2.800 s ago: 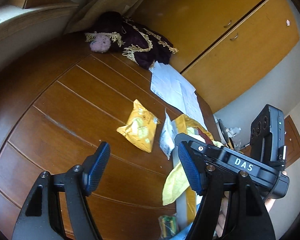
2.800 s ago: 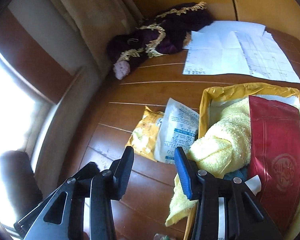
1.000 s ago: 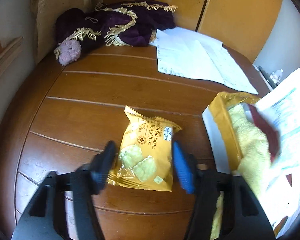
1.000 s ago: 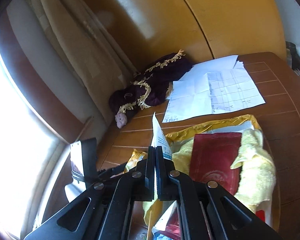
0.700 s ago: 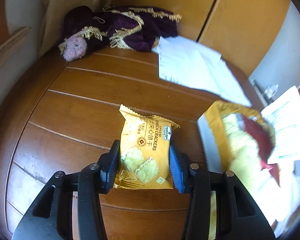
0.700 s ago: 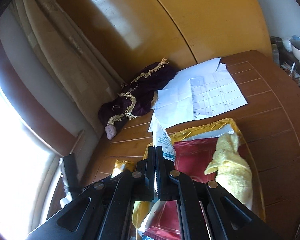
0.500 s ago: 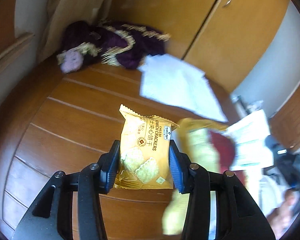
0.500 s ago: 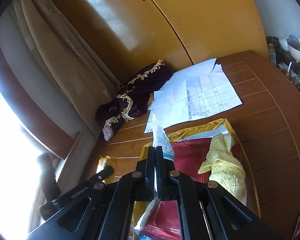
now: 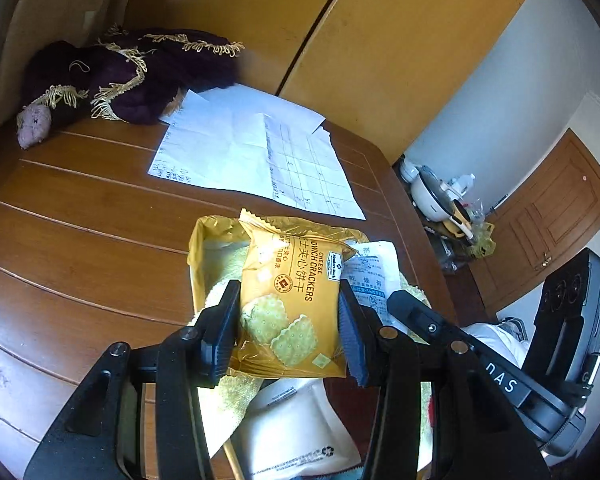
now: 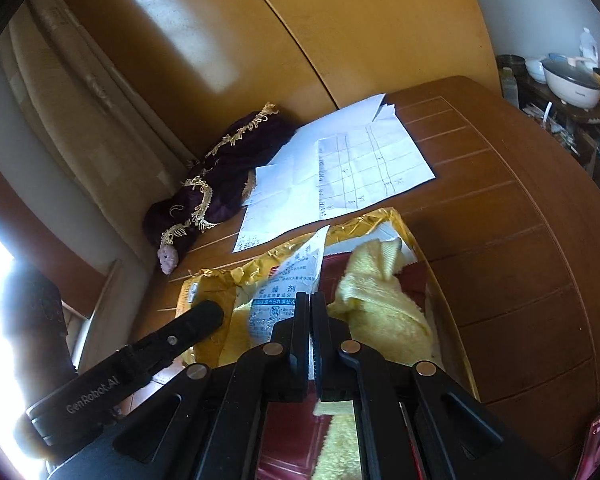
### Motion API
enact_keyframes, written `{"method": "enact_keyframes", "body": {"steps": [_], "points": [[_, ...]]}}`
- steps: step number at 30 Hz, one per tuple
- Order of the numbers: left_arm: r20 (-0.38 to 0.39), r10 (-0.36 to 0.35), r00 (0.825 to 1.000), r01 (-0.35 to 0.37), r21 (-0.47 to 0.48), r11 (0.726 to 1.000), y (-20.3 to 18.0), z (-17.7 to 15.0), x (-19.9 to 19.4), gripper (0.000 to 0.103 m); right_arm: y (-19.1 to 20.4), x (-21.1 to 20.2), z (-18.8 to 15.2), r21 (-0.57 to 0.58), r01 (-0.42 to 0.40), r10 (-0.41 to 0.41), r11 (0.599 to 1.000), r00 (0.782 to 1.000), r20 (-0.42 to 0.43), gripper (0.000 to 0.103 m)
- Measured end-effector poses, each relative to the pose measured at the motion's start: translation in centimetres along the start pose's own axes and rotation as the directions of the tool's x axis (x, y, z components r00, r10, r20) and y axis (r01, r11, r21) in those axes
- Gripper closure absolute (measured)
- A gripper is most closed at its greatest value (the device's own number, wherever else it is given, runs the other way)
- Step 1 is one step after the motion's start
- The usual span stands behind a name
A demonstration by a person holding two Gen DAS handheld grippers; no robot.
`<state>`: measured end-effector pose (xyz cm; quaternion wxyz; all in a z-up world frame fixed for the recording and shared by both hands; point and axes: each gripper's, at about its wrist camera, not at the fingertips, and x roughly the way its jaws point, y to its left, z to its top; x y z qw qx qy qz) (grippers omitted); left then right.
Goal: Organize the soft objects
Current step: 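Carry the cracker packet and desiccant packet over the tray and release them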
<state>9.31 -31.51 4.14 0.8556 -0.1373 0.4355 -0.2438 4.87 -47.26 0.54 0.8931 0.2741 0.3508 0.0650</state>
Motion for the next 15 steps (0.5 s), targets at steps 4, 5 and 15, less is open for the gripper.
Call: {"method": "enact_keyframes", "body": {"steps": [4,5,15], "points": [[0.008,0.008,1.000,-0.008,0.007,1.000,-0.5,-0.3,0.2,0.059,0.0,-0.2,-0.1,-0.004,0.002,-0.002,1.000,1.000,0.004,0.096],[0.009,0.009,1.000,-0.009,0.012,1.000,-0.6,-0.5,0.1,0.059,0.0,-0.2,-0.1,-0.002,0.002,-0.002,1.000,1.000,0.005,0.096],[-0.028,-0.095,0.995,0.094,-0.016,0.995,-0.6,-0.1,0.1,0.059,-1.2,-0.9,0.2,0.075,-0.040,0.037,0.996,0.999,0.040,0.075]]}}
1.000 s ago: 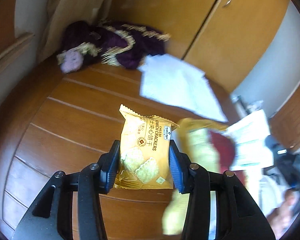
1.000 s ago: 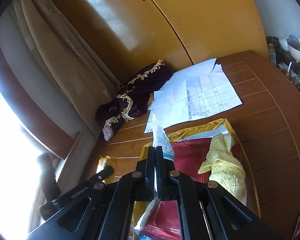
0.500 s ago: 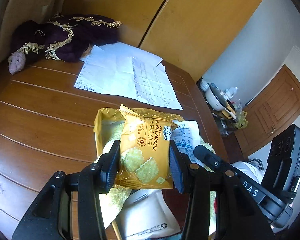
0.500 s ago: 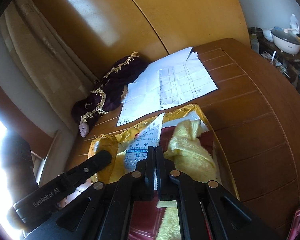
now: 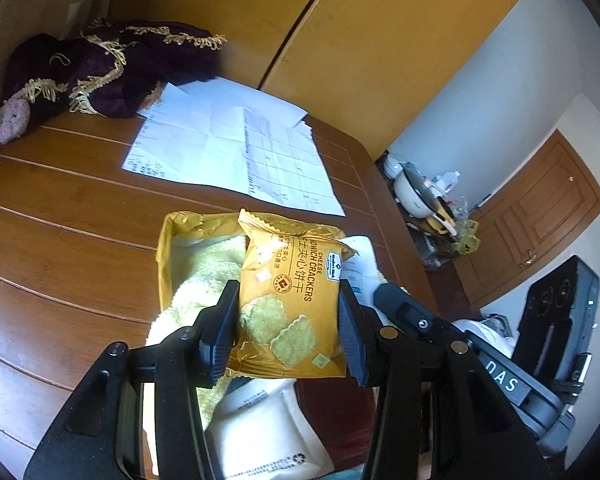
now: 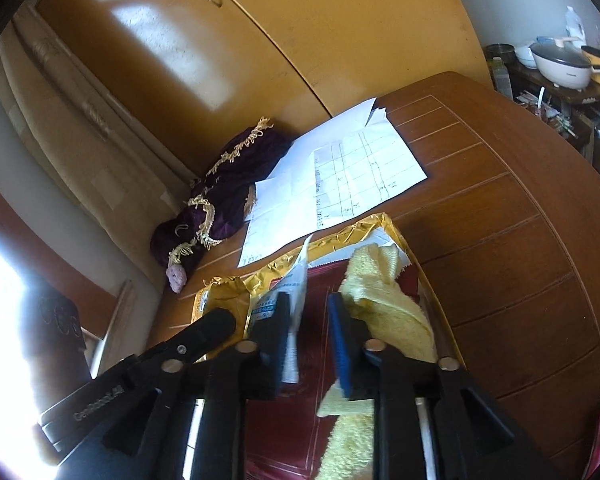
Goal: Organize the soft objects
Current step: 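Carry the cracker packet and desiccant packet over the tray and release them, then withdraw both open tools from the tray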
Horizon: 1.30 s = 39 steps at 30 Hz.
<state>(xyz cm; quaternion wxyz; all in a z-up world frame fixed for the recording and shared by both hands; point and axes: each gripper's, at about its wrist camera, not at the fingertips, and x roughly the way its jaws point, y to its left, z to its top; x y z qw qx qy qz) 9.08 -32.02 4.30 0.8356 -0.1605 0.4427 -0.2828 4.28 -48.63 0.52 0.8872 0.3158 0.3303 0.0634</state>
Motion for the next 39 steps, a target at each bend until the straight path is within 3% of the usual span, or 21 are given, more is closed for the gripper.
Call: {"method": "enact_keyframes", "body": {"steps": [2,6,9,11,17,21,23,26,30,34,39], "points": [[-0.028,-0.047,0.999,0.047,-0.003,0.999,0.0,0.1,-0.2,0.056,0.0,-0.1,0.0,0.004,-0.006,0.006,1.000,1.000,0.009,0.066],[-0.052,-0.090,0.995,0.090,-0.006,0.996,0.6,0.3,-1.7,0.051,-0.2,-0.5,0.0,0.019,-0.013,0.013,1.000,0.999,0.031,0.057],[-0.008,-0.139,0.990,0.139,-0.027,0.990,1.5,0.5,-3.9,0.035,-0.2,-0.9,0.0,0.026,-0.010,0.009,1.000,0.999,0.051,0.048],[0.037,-0.118,0.992,0.120,-0.033,0.992,1.9,0.3,-5.3,0.032,-0.2,-1.1,0.0,0.020,-0.005,0.004,1.000,0.998,0.063,0.042],[0.063,-0.101,0.993,0.102,-0.013,0.995,1.6,-1.1,-6.7,0.032,0.4,-1.6,-0.3,-0.012,0.024,-0.022,1.000,0.995,0.101,0.041],[0.091,-0.038,0.995,0.040,-0.018,0.999,1.9,-3.0,-7.5,0.032,1.2,-2.9,-1.0,-0.048,0.038,-0.029,0.998,0.984,0.173,0.041],[0.106,0.006,0.994,-0.004,-0.018,1.000,1.9,-4.0,-7.9,0.032,1.9,-3.8,-1.7,-0.069,0.032,-0.017,0.997,0.979,0.204,0.035],[0.146,0.077,0.986,-0.073,-0.028,0.997,2.1,-5.9,-8.6,0.032,4.0,-4.2,-3.7,-0.165,0.007,0.021,0.986,0.985,0.169,0.021],[0.171,0.185,0.968,-0.175,-0.072,0.982,2.7,-7.7,-8.6,0.032,5.6,-3.7,-7.0,-0.249,0.013,0.003,0.968,0.998,0.064,0.021],[0.190,0.216,0.958,-0.208,-0.062,0.976,3.0,-8.9,-9.3,0.032,4.8,-3.0,-8.0,-0.230,0.033,-0.033,0.973,0.999,0.005,0.021],[0.173,0.203,0.964,-0.192,-0.075,0.978,3.1,-9.5,-9.7,0.032,4.1,-2.0,-8.4,-0.198,0.048,-0.057,0.979,0.998,-0.038,0.021]]}}
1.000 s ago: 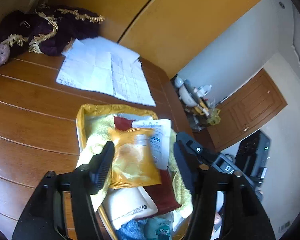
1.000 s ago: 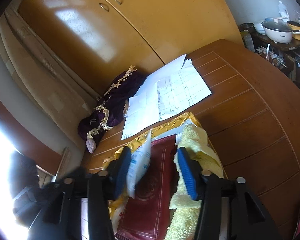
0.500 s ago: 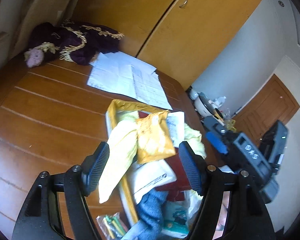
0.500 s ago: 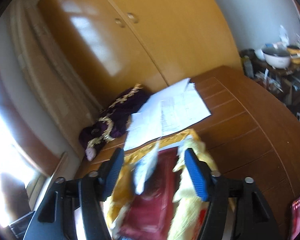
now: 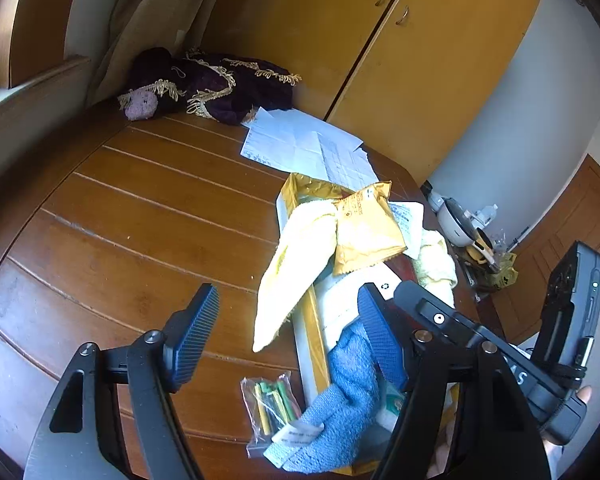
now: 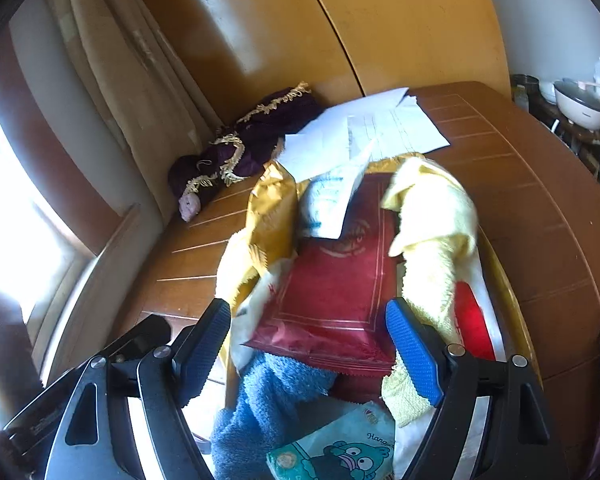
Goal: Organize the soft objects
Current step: 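Withdraw both open tools from the tray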
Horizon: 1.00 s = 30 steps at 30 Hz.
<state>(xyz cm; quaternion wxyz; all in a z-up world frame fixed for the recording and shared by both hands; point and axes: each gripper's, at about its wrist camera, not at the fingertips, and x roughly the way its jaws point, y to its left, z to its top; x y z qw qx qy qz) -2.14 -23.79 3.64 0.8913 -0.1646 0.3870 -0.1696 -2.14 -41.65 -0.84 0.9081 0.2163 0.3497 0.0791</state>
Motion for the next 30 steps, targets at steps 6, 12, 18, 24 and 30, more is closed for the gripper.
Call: {"method": "enact_keyframes", "body": {"steps": [6,12,18,24,30], "points": [[0.019,0.010,1.000,-0.010,0.008,1.000,-0.3,-1.1,-1.1,0.032,-1.8,0.5,-0.7,0.076,-0.027,0.030,0.997,0.999,-0.035,0.015],[0.019,0.006,1.000,-0.006,0.005,1.000,-0.3,-1.7,-1.8,0.032,-1.3,0.9,-1.2,0.045,-0.014,0.016,0.999,0.999,-0.041,0.008],[0.007,0.015,1.000,-0.015,0.011,1.000,-0.6,-2.0,-1.7,0.032,-1.9,-0.5,-1.4,0.103,-0.053,0.056,0.993,0.998,-0.030,0.009],[0.026,0.073,0.997,-0.074,0.038,0.997,-1.5,-2.4,-1.3,0.032,-1.3,-3.5,-1.5,0.078,-0.054,0.050,0.996,0.997,0.053,0.009],[0.034,0.109,0.994,-0.111,0.065,0.992,-2.3,-2.7,-1.5,0.032,-0.7,-4.3,-1.7,0.061,-0.046,0.043,0.997,0.998,0.047,0.009]]}}
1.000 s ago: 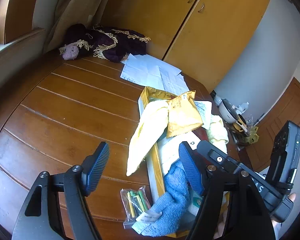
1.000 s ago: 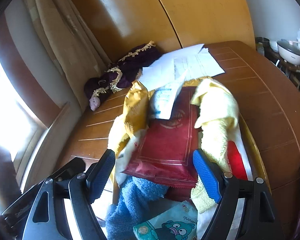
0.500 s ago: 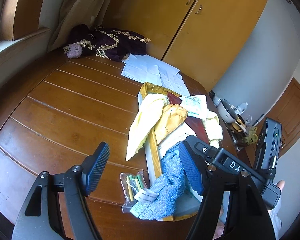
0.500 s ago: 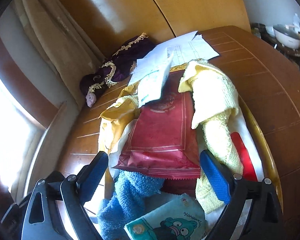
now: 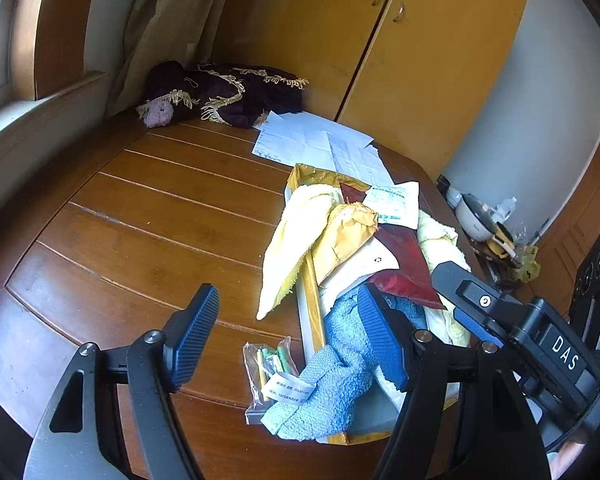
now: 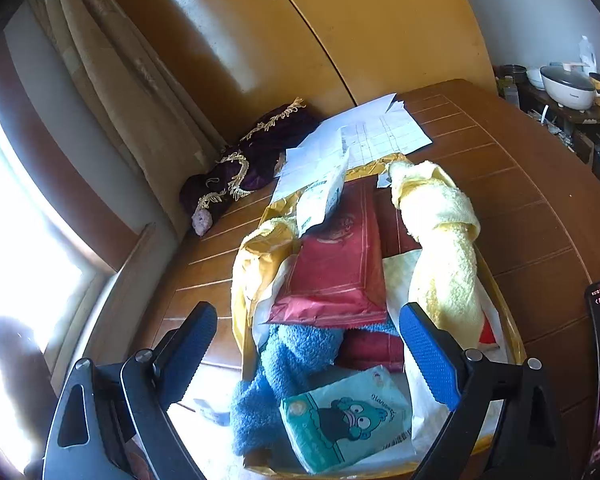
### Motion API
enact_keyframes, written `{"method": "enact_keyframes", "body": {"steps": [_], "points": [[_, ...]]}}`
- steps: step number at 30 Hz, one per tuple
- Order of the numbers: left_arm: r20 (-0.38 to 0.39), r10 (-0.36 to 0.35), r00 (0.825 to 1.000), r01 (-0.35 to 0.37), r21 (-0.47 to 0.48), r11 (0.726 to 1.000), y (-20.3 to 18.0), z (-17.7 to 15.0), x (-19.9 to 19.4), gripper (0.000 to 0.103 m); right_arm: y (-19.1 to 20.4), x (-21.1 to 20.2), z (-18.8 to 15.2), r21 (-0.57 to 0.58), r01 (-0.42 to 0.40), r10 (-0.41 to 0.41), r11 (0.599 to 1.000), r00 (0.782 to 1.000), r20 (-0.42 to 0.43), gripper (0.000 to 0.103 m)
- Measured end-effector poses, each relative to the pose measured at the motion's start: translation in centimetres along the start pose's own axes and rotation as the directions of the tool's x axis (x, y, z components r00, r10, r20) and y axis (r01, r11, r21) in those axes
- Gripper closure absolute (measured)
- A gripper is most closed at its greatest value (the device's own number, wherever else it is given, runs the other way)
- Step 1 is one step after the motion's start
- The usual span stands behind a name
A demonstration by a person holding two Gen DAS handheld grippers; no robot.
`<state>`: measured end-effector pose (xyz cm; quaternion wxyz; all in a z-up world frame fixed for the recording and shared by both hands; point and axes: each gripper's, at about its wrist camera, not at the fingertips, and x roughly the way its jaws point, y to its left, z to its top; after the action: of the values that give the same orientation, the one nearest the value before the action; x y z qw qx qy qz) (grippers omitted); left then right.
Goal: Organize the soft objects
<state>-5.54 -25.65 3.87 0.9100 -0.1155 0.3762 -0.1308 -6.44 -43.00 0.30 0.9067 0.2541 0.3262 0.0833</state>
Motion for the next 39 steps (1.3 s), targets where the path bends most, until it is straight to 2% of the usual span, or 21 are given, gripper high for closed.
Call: {"method": "enact_keyframes", "body": {"steps": [3,5,8,22,39], "points": [[-0.005,0.049,0.999,-0.048,0.094,0.994,-1.0,0.0,0.0,0.032,-0.3,0.2,-0.1,0.019,-0.007,0.007,1.000,1.000,-0.016,0.009],[0.025,0.073,0.997,-0.075,0.107,0.991,-1.2,-0.2,-0.4,0.032,-0.7,0.3,-0.1,0.037,-0.013,0.014,0.999,1.000,-0.023,0.009],[0.045,0.076,0.996,-0.081,0.105,0.991,-1.2,-0.2,-0.8,0.032,-1.0,0.3,-0.2,0.038,0.006,-0.005,0.999,1.000,-0.022,0.009],[0.033,0.082,0.996,-0.085,0.121,0.989,-1.3,-0.2,-0.9,0.032,-0.7,0.2,-0.4,0.008,0.033,-0.033,0.999,0.999,-0.026,0.009],[0.015,0.090,0.996,-0.091,0.130,0.987,-1.5,-0.4,-0.5,0.031,-0.5,-0.1,-0.4,0.000,0.027,-0.027,1.000,0.999,-0.029,0.009]]}}
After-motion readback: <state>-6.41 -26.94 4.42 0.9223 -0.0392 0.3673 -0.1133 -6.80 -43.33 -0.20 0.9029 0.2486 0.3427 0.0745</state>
